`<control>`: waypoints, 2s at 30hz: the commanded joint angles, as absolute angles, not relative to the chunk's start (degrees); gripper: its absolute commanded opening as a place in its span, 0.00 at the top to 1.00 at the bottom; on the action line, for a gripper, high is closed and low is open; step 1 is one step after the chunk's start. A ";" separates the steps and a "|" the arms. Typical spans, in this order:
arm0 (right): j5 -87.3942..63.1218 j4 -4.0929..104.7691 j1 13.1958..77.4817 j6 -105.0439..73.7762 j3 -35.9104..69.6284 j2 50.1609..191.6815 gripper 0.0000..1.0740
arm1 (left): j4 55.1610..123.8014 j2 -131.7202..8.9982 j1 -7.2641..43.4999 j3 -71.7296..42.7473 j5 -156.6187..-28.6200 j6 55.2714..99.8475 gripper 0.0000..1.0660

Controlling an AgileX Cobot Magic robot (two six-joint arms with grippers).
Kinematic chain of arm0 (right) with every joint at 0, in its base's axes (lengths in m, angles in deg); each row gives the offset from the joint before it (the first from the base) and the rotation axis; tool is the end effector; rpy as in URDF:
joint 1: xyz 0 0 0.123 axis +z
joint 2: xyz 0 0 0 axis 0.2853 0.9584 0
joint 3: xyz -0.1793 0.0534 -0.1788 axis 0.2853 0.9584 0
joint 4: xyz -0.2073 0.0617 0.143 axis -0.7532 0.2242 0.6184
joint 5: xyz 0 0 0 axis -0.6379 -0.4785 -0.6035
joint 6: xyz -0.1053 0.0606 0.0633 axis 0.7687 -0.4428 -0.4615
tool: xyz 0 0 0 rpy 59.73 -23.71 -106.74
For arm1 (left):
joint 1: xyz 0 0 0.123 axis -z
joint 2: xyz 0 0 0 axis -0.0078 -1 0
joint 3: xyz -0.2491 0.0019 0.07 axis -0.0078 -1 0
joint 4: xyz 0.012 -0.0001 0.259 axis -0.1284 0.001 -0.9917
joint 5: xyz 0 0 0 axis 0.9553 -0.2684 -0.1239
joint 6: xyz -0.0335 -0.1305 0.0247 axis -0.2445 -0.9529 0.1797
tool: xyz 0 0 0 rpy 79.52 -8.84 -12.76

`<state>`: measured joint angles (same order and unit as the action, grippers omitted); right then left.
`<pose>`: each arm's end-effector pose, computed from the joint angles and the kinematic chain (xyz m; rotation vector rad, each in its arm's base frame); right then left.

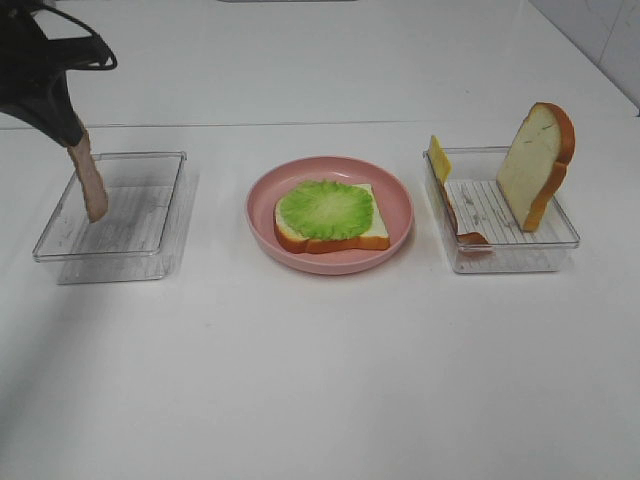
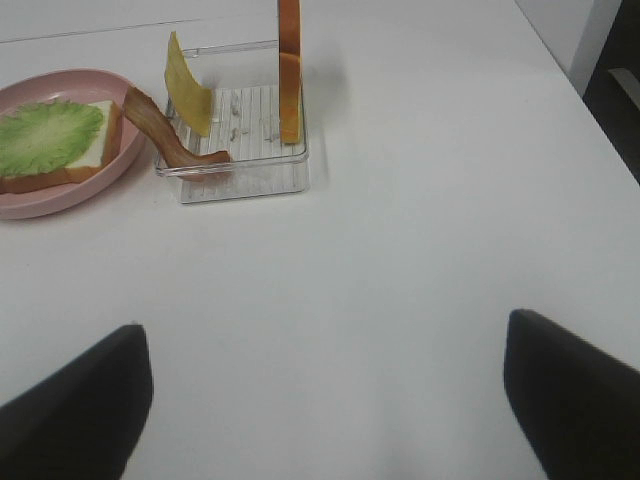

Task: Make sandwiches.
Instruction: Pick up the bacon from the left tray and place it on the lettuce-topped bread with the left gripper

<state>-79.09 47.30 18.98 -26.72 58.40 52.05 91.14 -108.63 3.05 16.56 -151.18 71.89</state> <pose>0.0694 -0.0032 0.2402 0.0795 2.1312 0.0311 0.4279 -0.0622 0.1859 -0.0671 2.9363 -0.4197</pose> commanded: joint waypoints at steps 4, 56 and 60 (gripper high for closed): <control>-78.51 47.13 18.98 -26.49 58.57 50.68 0.17 | 96.87 -106.45 5.40 18.28 -156.56 72.23 1.00; -78.51 47.13 18.98 -26.49 58.57 50.68 0.17 | 99.28 -129.83 30.84 34.73 -130.66 73.78 1.00; -78.51 47.13 18.98 -26.49 58.57 50.68 0.17 | 92.46 -129.83 30.84 34.73 -131.64 73.78 1.00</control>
